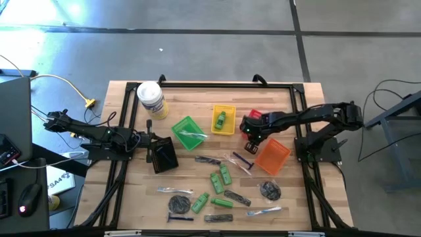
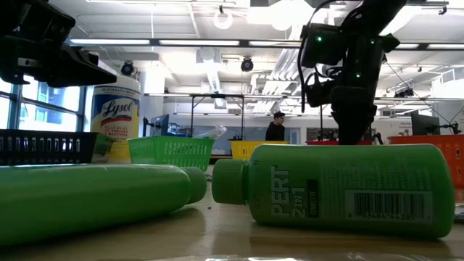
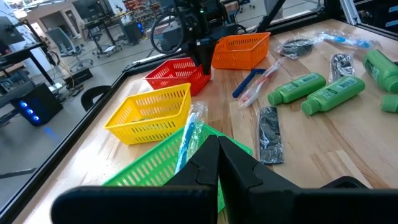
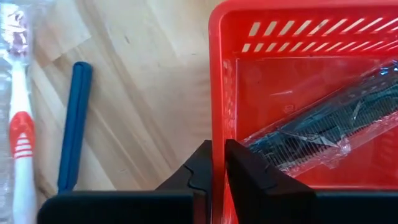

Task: Pick & Place Travel size toiletries

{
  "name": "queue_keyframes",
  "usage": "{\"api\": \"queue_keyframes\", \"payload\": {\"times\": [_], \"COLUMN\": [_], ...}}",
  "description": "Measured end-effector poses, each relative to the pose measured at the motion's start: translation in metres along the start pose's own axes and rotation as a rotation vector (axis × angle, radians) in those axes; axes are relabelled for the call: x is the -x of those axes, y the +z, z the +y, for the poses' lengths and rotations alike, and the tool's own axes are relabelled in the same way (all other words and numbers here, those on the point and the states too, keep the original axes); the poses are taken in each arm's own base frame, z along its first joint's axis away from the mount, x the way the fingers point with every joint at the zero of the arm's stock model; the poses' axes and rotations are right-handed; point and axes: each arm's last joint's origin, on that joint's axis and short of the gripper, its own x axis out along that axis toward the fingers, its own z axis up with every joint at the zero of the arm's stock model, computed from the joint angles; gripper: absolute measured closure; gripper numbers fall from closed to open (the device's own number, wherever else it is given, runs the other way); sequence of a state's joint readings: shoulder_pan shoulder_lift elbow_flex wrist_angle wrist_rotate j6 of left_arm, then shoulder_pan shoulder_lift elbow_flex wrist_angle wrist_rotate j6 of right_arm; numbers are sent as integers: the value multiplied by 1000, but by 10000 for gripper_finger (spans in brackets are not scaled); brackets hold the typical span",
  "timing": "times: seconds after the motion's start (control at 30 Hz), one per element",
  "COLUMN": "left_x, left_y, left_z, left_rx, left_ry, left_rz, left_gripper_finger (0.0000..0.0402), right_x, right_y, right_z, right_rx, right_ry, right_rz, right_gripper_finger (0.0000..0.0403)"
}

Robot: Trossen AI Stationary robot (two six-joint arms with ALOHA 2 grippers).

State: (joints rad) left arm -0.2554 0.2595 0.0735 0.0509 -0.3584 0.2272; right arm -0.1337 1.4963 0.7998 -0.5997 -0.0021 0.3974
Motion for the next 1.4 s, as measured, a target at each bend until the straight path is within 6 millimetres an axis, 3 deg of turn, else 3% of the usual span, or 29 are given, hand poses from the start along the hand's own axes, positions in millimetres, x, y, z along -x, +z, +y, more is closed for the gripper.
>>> {"api": "queue_keyframes", "payload": {"times": [0.2, 0.47, 0.6, 0.7, 0.83, 1.07, 1.27, 1.4], "left_x": [0, 0, 0, 0, 0, 0, 0, 0], "left_y": [0, 0, 0, 0, 0, -3, -4, -4], "left_z": [0, 0, 0, 0, 0, -1, -1, -1], "left_rx": [0, 15, 15, 16, 18, 14, 10, 9], "left_ry": [0, 0, 0, 0, 0, -5, -8, -8], "left_rz": [0, 0, 1, 0, 2, 26, 38, 38], "left_gripper_finger": [402, 402, 402, 402, 402, 402, 402, 402], "right_x": [0, 1, 10, 28, 64, 115, 133, 139], "right_y": [2, -3, -6, -10, -24, -70, -107, -125], "right_z": [8, 22, 26, 31, 43, 76, 97, 106], "right_rx": [18, 2, -23, -6, 36, 172, 266, 311], "right_ry": [37, 47, 73, 109, 103, 82, 83, 91], "right_rz": [-38, -49, -73, -141, -320, -654, -815, -875], "right_gripper_finger": [341, 205, 159, 142, 142, 174, 209, 256]}}
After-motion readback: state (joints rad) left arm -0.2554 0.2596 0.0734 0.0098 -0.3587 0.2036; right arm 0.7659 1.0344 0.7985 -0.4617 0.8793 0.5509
